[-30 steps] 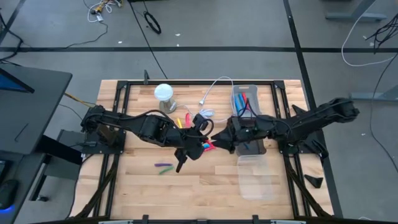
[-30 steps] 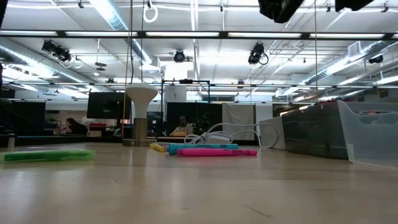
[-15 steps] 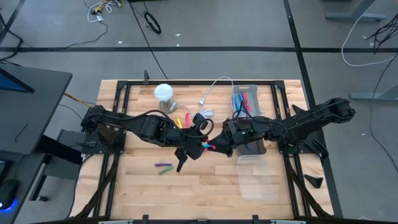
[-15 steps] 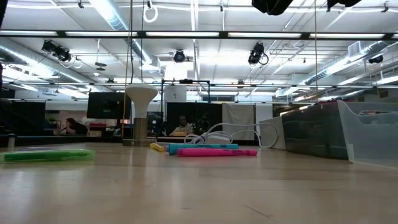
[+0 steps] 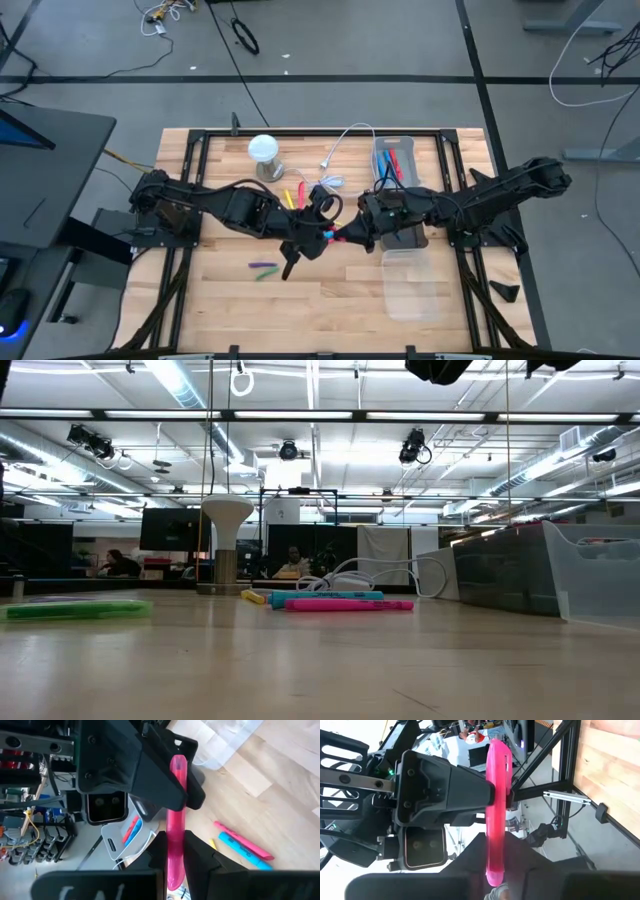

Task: Pick & Place Markers
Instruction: Put the pink mini marker into the black bin

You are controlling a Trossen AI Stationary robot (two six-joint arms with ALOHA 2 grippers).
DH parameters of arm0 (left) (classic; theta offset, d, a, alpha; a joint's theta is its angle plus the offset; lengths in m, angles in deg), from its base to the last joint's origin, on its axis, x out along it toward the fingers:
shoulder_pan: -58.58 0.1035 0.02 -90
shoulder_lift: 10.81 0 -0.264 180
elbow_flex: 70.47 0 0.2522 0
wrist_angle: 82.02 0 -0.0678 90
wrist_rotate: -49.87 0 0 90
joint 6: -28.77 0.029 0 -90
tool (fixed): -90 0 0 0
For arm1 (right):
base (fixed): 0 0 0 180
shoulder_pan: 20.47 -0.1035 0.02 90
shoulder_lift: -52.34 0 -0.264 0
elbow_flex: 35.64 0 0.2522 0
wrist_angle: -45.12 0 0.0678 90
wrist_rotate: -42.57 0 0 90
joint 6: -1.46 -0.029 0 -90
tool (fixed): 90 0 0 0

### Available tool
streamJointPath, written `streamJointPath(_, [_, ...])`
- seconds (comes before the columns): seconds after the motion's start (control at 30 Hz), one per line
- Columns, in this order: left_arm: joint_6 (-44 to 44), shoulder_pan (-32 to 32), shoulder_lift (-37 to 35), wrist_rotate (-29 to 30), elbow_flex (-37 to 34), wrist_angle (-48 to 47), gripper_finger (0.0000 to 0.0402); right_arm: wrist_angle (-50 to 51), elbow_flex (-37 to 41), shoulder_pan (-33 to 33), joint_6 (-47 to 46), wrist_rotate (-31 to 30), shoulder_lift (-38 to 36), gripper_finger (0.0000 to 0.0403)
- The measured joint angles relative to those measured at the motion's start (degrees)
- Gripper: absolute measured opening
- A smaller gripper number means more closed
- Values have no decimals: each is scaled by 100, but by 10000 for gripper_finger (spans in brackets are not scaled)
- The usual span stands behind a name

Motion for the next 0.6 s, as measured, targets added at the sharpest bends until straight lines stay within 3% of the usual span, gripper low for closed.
streamJointPath(0.2, [-113, 0, 0, -3, 0, -8, 39, -4, 0, -1, 22, 2, 0, 25])
streamJointPath(0.3, [-425, 11, 0, -2, 0, -7, 59, -4, 0, -3, 116, 0, 0, 25])
streamJointPath(0.6, [-2449, 7, -10, 127, 17, -100, 137, 335, 0, 1, 526, -343, -37, 22])
